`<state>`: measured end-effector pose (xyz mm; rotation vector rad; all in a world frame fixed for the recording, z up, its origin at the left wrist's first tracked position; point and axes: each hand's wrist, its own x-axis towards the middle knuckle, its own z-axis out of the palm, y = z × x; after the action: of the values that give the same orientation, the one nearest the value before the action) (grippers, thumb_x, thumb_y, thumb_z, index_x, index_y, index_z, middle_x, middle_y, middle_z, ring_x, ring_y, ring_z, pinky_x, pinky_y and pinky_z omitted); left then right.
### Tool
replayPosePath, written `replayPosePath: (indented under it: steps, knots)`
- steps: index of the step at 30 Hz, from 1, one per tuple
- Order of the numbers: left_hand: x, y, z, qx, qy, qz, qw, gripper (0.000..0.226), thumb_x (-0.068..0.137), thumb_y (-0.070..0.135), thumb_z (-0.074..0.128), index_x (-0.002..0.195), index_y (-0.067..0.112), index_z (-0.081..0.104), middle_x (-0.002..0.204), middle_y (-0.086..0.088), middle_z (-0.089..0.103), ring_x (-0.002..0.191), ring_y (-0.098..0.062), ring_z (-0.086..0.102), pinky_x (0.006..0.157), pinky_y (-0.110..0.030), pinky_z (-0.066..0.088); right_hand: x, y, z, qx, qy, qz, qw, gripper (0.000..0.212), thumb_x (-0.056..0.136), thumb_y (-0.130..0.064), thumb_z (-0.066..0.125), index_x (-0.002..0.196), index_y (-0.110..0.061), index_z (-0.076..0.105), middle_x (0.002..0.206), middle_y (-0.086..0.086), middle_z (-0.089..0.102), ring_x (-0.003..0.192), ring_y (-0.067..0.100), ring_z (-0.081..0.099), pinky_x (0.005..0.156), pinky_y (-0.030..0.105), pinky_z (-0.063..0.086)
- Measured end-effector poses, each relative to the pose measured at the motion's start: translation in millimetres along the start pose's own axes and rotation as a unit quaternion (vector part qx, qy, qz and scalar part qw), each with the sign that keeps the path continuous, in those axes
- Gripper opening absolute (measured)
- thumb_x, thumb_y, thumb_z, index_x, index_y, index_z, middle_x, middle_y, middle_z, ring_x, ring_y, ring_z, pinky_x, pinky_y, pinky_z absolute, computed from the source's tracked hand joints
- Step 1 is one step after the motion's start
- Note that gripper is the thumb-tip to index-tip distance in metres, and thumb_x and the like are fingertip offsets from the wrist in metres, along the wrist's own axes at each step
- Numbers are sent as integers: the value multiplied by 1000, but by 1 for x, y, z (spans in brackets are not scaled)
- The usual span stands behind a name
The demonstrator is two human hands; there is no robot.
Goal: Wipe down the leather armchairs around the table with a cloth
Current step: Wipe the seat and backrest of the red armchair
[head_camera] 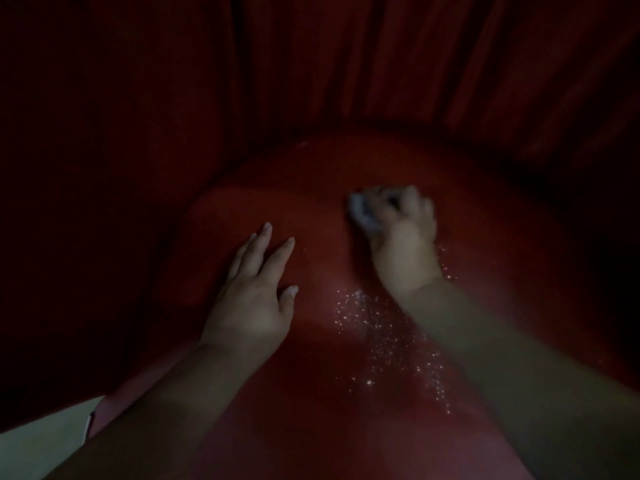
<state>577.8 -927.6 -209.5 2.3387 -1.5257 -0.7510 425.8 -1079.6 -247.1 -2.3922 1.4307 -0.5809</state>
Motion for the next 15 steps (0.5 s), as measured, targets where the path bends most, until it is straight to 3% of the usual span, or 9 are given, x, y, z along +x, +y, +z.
replayPosePath:
  steps: [3,5,8,11,13,15]
  knots:
    - [0,1,-3,-18,7,-25,999,69,91,34,58,150,32,23,159,17,-4,145,-8,2,111,-22,10,20,10,0,-9,13,120,993,39,87,-13,65,126,-17,62,121,8,53,99,34,47,82,29,30]
    - [1,0,-5,-29,14,-44,999,75,88,36,63,151,28,23,159,16,-4,146,-11,5,111,-22,11,15,-7,6,8,-13,114,993,45,87,-9,60,131,-19,58,127,8,49,105,33,44,86,30,31]
    - [5,-3,-7,-22,22,-50,998,82,83,35,70,150,19,27,160,7,3,146,-14,8,112,-21,11,-3,-44,15,66,-50,37,996,48,81,-4,58,127,-17,60,121,11,52,100,35,46,83,39,39]
    - [8,-4,-8,-10,15,-39,999,83,81,33,73,149,14,29,159,2,12,145,-17,13,112,-22,13,-23,-67,20,101,-100,-85,986,46,80,-11,53,125,-15,62,112,8,56,94,32,48,77,40,44]
    - [7,-3,-9,-15,8,-43,999,84,81,34,72,150,15,27,159,4,12,145,-15,12,113,-22,14,-24,-65,15,111,-138,-154,972,43,85,-19,45,124,-16,63,110,6,56,93,30,48,77,39,44]
    - [5,-3,-11,-4,12,-40,999,84,81,36,72,149,14,29,159,3,13,145,-15,12,114,-23,13,-12,-47,9,71,-133,-191,970,35,88,-21,49,119,-20,66,106,5,57,88,30,49,72,37,43]
